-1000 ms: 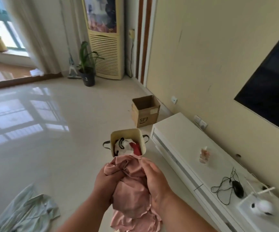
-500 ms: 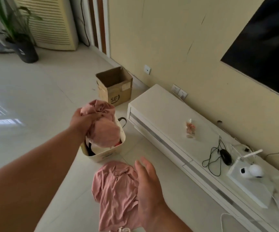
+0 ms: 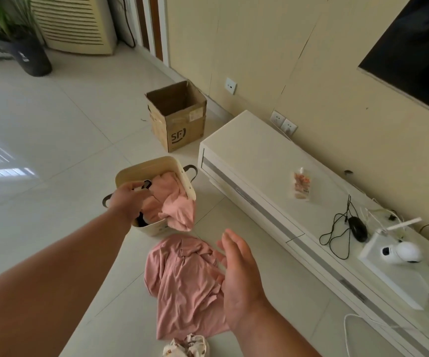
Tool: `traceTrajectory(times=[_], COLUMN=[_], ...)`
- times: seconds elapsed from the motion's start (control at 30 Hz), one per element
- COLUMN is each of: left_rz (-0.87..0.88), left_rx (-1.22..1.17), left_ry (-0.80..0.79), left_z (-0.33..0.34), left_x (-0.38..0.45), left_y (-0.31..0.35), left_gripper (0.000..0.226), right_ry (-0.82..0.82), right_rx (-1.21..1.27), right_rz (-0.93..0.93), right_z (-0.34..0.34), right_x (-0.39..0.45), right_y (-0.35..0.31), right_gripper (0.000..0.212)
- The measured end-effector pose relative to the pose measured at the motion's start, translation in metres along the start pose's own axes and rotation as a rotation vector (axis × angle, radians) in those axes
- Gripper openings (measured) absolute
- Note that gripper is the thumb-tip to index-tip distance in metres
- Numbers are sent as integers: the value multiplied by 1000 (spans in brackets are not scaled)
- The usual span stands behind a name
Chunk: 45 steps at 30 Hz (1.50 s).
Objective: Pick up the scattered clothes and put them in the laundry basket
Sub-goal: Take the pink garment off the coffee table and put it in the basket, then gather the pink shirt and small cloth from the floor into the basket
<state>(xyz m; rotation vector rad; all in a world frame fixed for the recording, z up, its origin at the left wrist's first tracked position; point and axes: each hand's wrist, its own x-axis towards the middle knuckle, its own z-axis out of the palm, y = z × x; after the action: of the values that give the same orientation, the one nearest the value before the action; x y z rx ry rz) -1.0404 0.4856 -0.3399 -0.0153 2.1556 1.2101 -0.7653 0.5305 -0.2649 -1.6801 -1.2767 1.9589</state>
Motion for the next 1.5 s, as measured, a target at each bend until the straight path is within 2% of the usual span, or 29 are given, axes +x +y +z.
traceTrajectory(times=[0.07, 0.13, 0.23, 0.37, 0.4, 0.5, 0.63, 0.73, 0.9, 0.97, 1.03, 1.13, 1.2, 1.27, 1.4, 1.5], left_rz=[-32, -67, -120, -191, -206, -250, -272, -273, -282, -282, -279, -192, -82, 28, 78, 137], left_rx=[6, 39, 92, 112, 110, 115, 165, 247, 651, 815, 960, 1113, 1167, 1204, 1098, 901], left_ry=[-35, -83, -107, -129, -132, -149, -196, -225, -332, -392, -445, -368, -294, -288, -288, -175], left_z=[9, 21, 41, 75, 86, 118, 166, 205, 261, 280, 296, 304, 302, 294, 281, 282], left_x=[-9, -19, -28, -39, -41, -45, -41, -35, -34, -40, -51, -58, -55, -48, -34, -21], left_y=[-20, -47, -102, -184, -207, -273, -370, -439, -547, -587, -620, -641, -643, -640, -601, -555], left_gripper=[41, 30, 42, 55, 56, 58, 66, 86, 136, 146, 146, 131, 111, 91, 72, 72], right_ry=[2, 18, 17, 13, 16, 11, -16, -22, -24, -17, -17, -38, -53, -72, -78, -72], right_rx=[-10, -5, 24, -9, -24, -72, -98, -136, -153, -153, -155, -181, -207, -203, -190, -192], right_rz=[13, 35, 76, 137, 153, 204, 241, 254, 264, 272, 272, 261, 249, 261, 258, 229], right_z=[-7, -16, -30, -50, -55, -72, -98, -115, -135, -139, -140, -137, -132, -128, -119, -110], right_x=[7, 17, 34, 61, 69, 96, 134, 167, 224, 245, 261, 275, 278, 279, 281, 279], right_y=[13, 32, 67, 127, 145, 197, 264, 308, 368, 389, 411, 436, 441, 439, 430, 419], right_gripper=[43, 44, 41, 25, 29, 57, 56, 60, 30, 25, 27, 55, 61, 52, 14, 10])
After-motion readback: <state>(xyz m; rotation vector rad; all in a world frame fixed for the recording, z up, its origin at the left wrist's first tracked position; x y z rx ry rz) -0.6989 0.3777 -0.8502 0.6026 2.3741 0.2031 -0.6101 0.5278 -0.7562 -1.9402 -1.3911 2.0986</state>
